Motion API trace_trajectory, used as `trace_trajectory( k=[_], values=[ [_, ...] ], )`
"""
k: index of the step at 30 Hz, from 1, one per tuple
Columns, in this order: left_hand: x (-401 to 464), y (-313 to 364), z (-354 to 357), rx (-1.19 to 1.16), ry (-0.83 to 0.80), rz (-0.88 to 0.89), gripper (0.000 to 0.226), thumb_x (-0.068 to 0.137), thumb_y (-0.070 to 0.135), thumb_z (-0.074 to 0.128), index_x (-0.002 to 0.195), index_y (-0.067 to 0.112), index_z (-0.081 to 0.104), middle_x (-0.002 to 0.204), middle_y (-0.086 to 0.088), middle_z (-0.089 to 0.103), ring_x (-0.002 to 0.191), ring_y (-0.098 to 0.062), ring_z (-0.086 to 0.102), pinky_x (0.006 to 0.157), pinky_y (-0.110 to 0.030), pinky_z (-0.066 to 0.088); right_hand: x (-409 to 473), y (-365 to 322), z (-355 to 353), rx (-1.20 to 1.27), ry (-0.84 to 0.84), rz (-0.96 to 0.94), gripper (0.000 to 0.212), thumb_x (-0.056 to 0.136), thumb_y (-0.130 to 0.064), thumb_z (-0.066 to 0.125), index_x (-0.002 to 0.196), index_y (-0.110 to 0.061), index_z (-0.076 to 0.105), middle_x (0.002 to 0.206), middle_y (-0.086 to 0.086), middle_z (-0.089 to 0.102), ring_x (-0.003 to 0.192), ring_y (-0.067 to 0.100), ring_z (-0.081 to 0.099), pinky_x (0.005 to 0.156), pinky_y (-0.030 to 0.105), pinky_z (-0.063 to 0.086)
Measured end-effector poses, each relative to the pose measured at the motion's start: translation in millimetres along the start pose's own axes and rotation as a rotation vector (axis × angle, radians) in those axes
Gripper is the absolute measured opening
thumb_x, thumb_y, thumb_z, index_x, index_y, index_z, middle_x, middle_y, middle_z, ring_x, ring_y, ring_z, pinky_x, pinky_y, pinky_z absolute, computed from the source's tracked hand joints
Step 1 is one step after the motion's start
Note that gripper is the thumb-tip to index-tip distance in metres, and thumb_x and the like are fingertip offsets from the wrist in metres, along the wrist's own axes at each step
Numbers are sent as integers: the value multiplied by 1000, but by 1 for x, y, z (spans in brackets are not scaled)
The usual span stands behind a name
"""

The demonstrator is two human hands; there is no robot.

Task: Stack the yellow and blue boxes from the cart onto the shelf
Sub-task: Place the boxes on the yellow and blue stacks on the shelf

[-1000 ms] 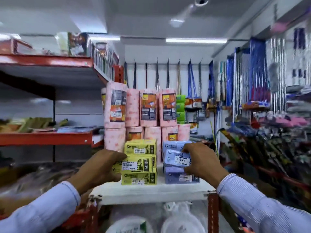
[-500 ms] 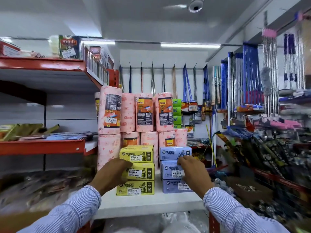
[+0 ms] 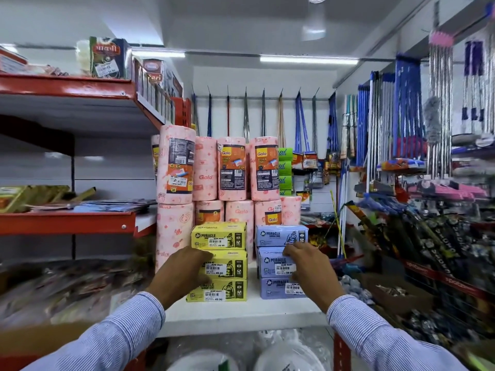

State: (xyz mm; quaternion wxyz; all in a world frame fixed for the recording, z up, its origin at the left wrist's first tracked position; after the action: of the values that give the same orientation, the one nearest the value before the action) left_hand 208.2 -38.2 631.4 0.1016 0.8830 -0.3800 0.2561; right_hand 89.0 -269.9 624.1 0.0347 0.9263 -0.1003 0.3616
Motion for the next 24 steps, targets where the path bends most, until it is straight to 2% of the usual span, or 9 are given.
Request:
trace_trajectory(
  k=[9,14,16,18,19,21,24],
  values=[
    [-3,3,0,-17,12,-46,49,76,34,78,122,23,62,119,-4,69,105,-22,63,88,-36,52,-5,1,5,-14,30,-17,48,60,-7,85,99,-19,60,94,0,65,84,21,57,67,35,54],
    [-8,5,3,-3,42,1,46,78,31,75,119,18,59,117,-7,69,104,-26,63,85,-37,52,-9,-2,9,-55,47,-32,44,66,3,75,100,-17,56,97,3,60,89,24,54,64,36,54],
    [-16,9,11,31,64,52,59,79,33,74,130,13,51,131,-12,60,119,-30,56,97,-40,49,-15,-4,11,-63,45,-42,43,69,-1,70,107,-15,54,104,5,59,95,27,53,77,38,51],
    [-26,16,18,82,136,98,75,81,39,72,142,9,38,149,-16,41,138,-33,36,112,-48,35,-24,-7,11,-80,44,-41,52,76,-15,68,124,-13,47,124,10,55,113,32,48,98,45,43],
    [-32,21,18,89,174,119,80,82,42,69,145,10,33,154,-15,33,143,-34,26,115,-51,29,-30,-10,9,-86,34,-32,60,79,-23,67,133,-13,40,136,13,48,124,35,41,106,49,36],
    [-47,37,20,75,217,159,84,82,48,65,148,14,25,158,-13,21,146,-34,13,117,-54,23,-46,-16,8,-65,9,-13,74,85,-35,62,144,-14,25,152,14,28,139,36,22,113,55,22],
    [-82,61,27,37,217,200,85,84,53,59,150,17,19,161,-12,11,148,-33,4,118,-54,18,-85,-27,6,-32,2,-26,80,87,-44,56,149,-20,10,159,12,7,144,34,0,115,58,14]
  ],
)
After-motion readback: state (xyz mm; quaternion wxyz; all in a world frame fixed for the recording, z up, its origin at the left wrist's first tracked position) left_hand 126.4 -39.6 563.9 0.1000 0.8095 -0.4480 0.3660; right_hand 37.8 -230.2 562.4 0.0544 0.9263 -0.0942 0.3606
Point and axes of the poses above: each hand's wrist, its own x-axis towards the middle knuckle, its own z-axis out of the palm, y = z × x, the point moved 5 cm from there along x, towards the middle knuckle
